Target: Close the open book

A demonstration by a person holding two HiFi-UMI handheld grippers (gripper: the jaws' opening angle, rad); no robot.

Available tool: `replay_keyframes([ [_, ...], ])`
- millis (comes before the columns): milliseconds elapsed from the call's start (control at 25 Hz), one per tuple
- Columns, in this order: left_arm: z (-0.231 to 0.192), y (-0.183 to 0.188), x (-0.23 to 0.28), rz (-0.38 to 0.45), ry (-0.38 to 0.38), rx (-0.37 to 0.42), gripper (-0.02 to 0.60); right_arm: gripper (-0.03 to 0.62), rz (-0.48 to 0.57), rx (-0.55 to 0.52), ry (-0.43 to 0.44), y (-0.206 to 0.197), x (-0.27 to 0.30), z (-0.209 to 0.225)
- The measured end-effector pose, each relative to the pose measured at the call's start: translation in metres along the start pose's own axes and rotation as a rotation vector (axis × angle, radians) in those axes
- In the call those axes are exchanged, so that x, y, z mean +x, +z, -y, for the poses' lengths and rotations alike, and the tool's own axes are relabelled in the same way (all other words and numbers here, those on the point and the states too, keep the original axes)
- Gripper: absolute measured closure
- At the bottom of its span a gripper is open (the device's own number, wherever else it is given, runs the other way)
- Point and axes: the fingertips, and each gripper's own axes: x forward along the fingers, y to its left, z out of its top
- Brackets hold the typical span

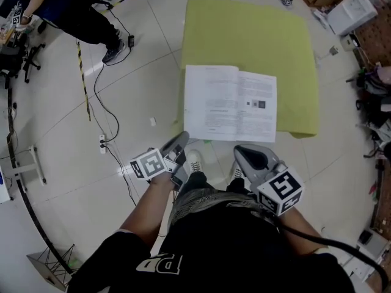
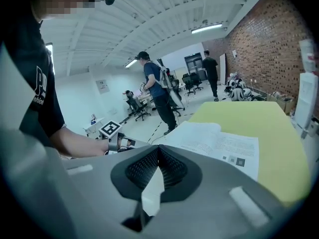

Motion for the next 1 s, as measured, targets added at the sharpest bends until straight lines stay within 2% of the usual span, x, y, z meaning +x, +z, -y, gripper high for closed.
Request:
replay_keyframes([
  [400,0.06,-0.003,-0.001,0.032,-0.049,0.086,0.572,0.586,0.094,-0.014,-0.014,0.019,-0.045,0.012],
  [640,0.1,-0.019,0.016,0.008,-0.084,0.162,0.572,0.586,0.14,-0.002,-0.034,0.018,-0.082,0.032],
  [760,0.12,-0.033,0.029,-0.022,-0.096,0.239,0.572,0.586,0.159,-0.003,-0.057,0.015,-0.101,0.043],
  [920,0.14,-0.058,0.049,-0.08,-0.085,0.396,0.572,0.586,0.194,-0.009,-0.096,0.014,-0.125,0.055],
  [1000,0.15,-0.067,0.061,-0.097,-0.089,0.431,0.572,0.586,0.222,-0.001,-0.105,0.016,-0.135,0.06],
])
